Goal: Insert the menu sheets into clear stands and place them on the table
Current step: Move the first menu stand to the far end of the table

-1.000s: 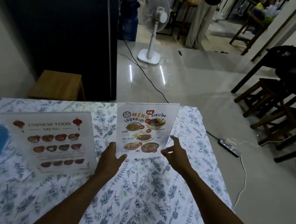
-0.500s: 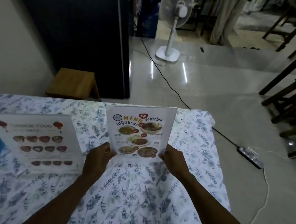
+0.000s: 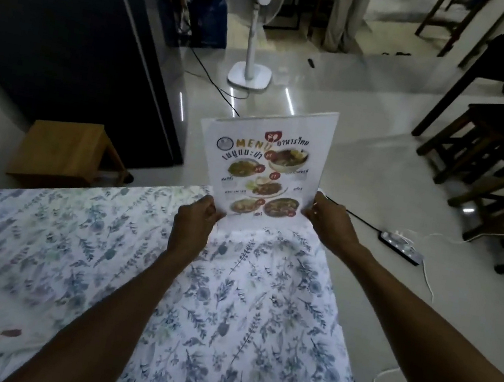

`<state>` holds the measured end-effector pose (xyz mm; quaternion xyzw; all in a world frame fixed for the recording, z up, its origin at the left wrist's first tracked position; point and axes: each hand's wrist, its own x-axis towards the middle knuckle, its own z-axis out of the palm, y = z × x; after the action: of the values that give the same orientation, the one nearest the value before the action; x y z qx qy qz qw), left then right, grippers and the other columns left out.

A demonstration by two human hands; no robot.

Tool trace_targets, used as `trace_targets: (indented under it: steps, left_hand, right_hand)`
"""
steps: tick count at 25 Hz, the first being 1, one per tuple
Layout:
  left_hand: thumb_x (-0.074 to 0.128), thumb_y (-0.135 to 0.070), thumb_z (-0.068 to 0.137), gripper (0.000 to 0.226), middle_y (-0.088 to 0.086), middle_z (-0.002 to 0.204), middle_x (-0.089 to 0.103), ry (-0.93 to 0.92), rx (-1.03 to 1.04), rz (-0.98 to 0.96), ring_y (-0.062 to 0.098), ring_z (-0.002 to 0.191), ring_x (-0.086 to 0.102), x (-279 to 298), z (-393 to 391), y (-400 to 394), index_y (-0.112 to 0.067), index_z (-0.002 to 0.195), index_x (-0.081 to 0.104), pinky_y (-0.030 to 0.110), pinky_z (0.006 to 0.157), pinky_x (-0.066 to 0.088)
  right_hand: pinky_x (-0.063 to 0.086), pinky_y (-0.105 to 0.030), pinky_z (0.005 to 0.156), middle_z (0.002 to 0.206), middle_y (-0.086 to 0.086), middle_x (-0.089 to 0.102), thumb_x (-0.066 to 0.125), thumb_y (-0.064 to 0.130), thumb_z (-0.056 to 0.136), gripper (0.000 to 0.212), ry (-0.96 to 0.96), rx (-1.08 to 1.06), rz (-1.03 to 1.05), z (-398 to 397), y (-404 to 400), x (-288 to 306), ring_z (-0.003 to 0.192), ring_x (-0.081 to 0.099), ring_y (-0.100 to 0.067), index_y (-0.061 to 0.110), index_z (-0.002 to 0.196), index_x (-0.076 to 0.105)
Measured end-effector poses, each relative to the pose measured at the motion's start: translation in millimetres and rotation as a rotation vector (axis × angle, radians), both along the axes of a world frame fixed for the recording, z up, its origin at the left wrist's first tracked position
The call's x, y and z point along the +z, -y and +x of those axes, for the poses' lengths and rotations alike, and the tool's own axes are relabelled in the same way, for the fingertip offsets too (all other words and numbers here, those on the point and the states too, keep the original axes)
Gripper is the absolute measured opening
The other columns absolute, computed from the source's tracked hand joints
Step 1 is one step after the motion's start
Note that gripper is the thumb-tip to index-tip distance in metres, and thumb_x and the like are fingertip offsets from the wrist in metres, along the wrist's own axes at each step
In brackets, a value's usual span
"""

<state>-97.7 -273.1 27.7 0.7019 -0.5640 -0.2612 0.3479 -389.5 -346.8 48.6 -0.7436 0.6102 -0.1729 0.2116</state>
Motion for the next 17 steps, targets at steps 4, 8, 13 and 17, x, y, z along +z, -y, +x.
trace_targets:
  steps: [4, 8, 13, 17]
  left_hand:
    - [0.074, -0.036, 0.087, 0.024, 0.002, 0.088, 0.077, 0.044, -0.057, -0.016, 0.018, 0.08, 0.073, -1.3, -17.1, 57.4, -0.014, 0.093, 0.066, 0.043, 0.069, 0.061]
    - [0.077, -0.031, 0.086, 0.023, 0.004, 0.089, 0.077, 0.078, -0.028, 0.013, 0.019, 0.079, 0.072, -10.0, -25.2, 85.8, -0.011, 0.093, 0.069, 0.042, 0.069, 0.061]
    - [0.077, -0.03, 0.087, 0.023, 0.006, 0.095, 0.079, 0.082, 0.0, 0.072, 0.017, 0.082, 0.072, -29.8, -22.7, 97.9, -0.009, 0.096, 0.071, 0.037, 0.074, 0.061]
    - [0.078, -0.032, 0.086, 0.024, 0.005, 0.094, 0.078, 0.111, -0.021, 0.074, 0.019, 0.082, 0.074, -37.0, -17.1, 103.7, -0.01, 0.094, 0.069, 0.043, 0.073, 0.062]
  right_hand:
    - [0.048, -0.034, 0.068, 0.108, -0.016, 0.074, 0.061, 0.027, 0.094, 0.026, 0.021, -0.047, 0.027, -23.9, 42.7, -10.7, 0.095, 0.068, -0.038, 0.014, 0.116, 0.058]
    - [0.048, -0.033, 0.07, 0.11, -0.016, 0.073, 0.059, 0.028, 0.095, 0.03, 0.031, -0.074, 0.032, -26.1, 67.3, -26.0, 0.095, 0.069, -0.036, 0.013, 0.121, 0.058]
    - [0.059, -0.045, 0.076, 0.108, -0.009, 0.075, 0.056, 0.038, 0.094, 0.035, 0.007, -0.037, 0.1, -21.1, 83.0, -51.5, 0.092, 0.07, -0.031, 0.02, 0.123, 0.055]
    - [0.057, -0.043, 0.076, 0.108, -0.004, 0.074, 0.059, 0.041, 0.092, 0.03, 0.01, -0.04, 0.092, -19.2, 93.6, -63.8, 0.093, 0.069, -0.027, 0.019, 0.113, 0.056]
